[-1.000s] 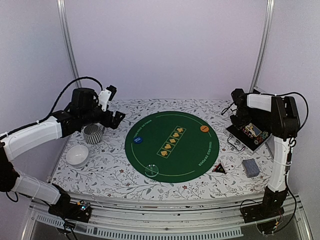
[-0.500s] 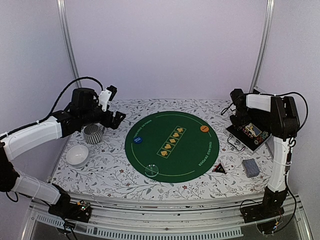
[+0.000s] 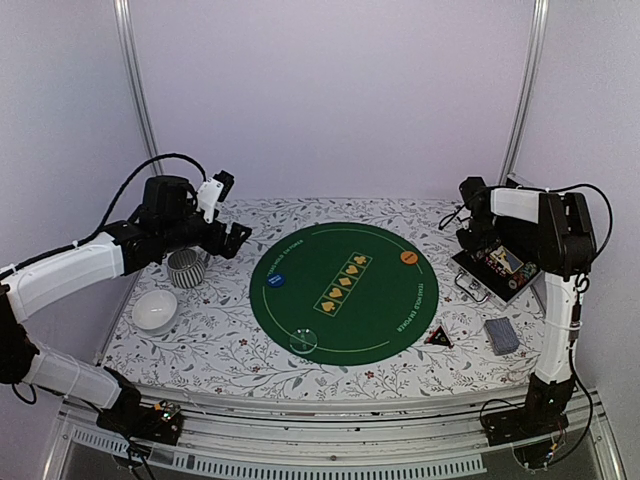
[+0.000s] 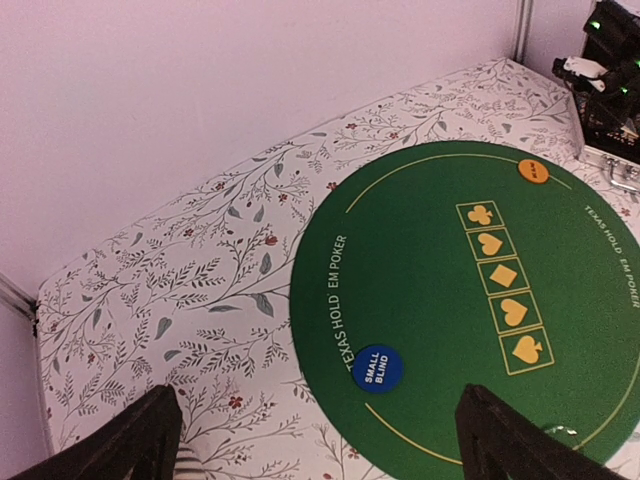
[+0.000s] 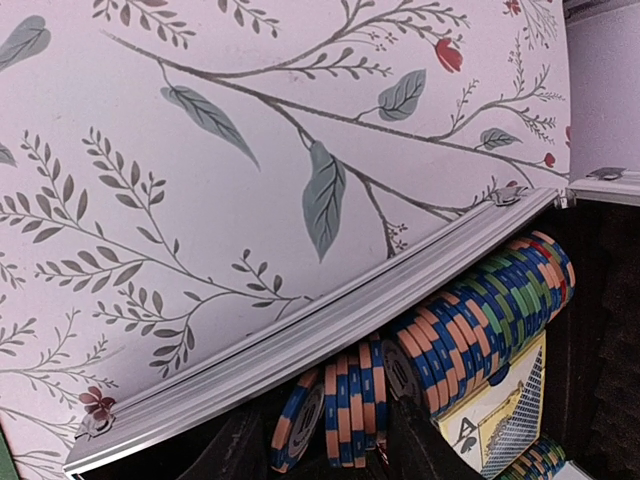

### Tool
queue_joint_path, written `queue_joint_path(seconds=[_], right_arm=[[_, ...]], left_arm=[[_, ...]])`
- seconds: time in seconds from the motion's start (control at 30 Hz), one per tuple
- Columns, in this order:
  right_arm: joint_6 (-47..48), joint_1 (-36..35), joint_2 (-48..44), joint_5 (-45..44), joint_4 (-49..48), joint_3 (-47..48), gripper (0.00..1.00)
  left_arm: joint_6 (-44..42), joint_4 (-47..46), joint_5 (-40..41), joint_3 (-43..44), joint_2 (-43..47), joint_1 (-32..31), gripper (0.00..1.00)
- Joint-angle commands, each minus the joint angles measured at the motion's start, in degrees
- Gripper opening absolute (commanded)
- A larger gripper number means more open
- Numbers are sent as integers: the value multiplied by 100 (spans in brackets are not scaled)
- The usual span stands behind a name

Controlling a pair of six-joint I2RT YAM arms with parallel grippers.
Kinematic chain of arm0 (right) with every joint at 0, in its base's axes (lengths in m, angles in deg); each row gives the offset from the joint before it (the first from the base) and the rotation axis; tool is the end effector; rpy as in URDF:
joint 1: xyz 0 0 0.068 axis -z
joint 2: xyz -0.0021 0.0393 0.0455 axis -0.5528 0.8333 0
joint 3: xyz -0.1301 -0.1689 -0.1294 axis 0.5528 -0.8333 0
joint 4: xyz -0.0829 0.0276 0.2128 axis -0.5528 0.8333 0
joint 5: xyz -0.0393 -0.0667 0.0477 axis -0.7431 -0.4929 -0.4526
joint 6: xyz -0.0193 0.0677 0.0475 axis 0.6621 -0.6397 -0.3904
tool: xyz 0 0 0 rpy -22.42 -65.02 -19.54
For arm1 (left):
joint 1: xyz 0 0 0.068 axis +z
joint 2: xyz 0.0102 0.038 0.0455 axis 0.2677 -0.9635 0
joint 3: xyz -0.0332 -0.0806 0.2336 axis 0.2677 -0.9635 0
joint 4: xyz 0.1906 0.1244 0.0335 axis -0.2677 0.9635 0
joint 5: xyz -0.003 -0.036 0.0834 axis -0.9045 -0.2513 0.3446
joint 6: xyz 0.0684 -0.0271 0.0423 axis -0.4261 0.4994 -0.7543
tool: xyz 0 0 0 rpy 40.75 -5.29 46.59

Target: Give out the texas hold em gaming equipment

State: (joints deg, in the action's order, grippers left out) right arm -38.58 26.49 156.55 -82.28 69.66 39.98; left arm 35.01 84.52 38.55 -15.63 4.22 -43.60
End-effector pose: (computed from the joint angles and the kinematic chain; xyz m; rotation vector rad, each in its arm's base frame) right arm 0.4188 0.0284 0.1299 -0.3749 2.7346 -0.4638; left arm 0.2678 -0.1398 0.2672 0.5526 1.9564 -0.2214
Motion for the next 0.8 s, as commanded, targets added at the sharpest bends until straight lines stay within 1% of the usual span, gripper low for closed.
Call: queue_joint_path(seconds=[0.0,0.1,0.2,0.3,0.37,0.63,0.77], right_arm=[[51,14,116,299,44,-44,38],[31,6,52,425,99,-83,34],[48,-5,-30,355,97,-127,34],[32,15,-28,7,57,-106,35],[10,101,29,-76,61,-25,35],[157,198,351,129,59,218,34],[150,197,382,288,64,294,29]], left_arm=[[-63,-94,-18,-93,97,4,98],[-63,-97,-24,-91,97,4,98],[-63,-100,-20,-89,97,-6,98],[-63,-95,-18,-93,101,-5,98],[-62,-93,-18,-88,105,-5,98],[-88,-106,-1,-101,135,-17,98],[-101,-101,25,-101,140,-24,98]])
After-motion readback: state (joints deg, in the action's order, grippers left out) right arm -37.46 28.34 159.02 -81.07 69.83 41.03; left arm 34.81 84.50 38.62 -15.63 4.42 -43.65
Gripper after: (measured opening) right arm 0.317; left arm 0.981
